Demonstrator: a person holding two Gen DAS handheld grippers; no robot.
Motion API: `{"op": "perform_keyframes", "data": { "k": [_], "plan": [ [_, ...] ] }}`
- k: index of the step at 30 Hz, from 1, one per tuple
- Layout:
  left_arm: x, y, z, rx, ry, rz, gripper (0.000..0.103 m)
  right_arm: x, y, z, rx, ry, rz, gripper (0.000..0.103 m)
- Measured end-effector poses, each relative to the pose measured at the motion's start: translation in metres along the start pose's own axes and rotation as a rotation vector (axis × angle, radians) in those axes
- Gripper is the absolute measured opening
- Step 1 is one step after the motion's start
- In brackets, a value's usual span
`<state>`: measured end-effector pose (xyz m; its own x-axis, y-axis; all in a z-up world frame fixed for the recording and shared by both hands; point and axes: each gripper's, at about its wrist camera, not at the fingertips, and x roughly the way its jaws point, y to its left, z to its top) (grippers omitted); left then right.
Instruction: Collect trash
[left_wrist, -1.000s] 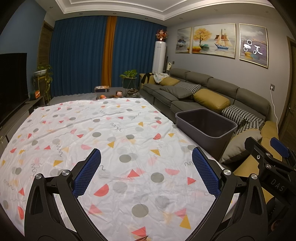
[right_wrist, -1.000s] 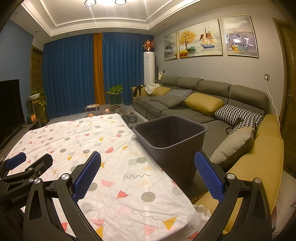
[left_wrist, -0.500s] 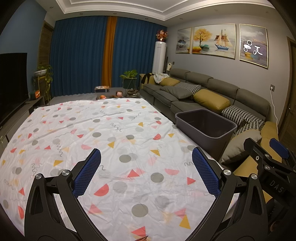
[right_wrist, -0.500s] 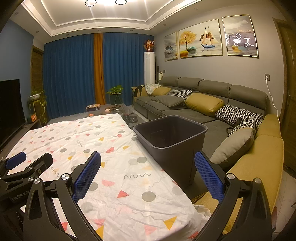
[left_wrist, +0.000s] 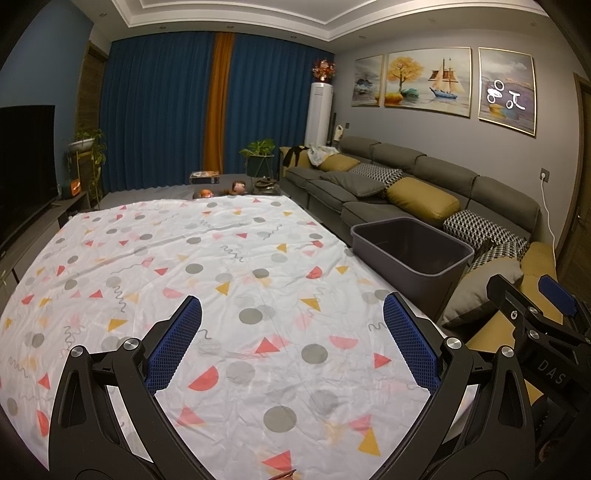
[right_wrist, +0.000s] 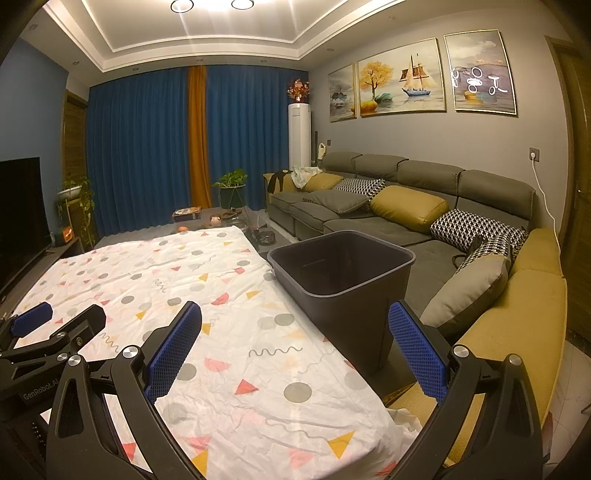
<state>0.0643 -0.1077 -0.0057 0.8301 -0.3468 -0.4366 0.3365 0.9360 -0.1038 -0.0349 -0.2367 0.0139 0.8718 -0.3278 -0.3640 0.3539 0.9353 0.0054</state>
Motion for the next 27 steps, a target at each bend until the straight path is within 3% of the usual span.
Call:
{"op": "perform_keyframes", "data": {
  "k": [27],
  "plan": [
    [-0.0028,-0.0041,0.0030,0.000,0.002,0.002,0.097,0.0015,0.0001,0.0018,0.001,0.000,0.002,0.098]
  ]
}}
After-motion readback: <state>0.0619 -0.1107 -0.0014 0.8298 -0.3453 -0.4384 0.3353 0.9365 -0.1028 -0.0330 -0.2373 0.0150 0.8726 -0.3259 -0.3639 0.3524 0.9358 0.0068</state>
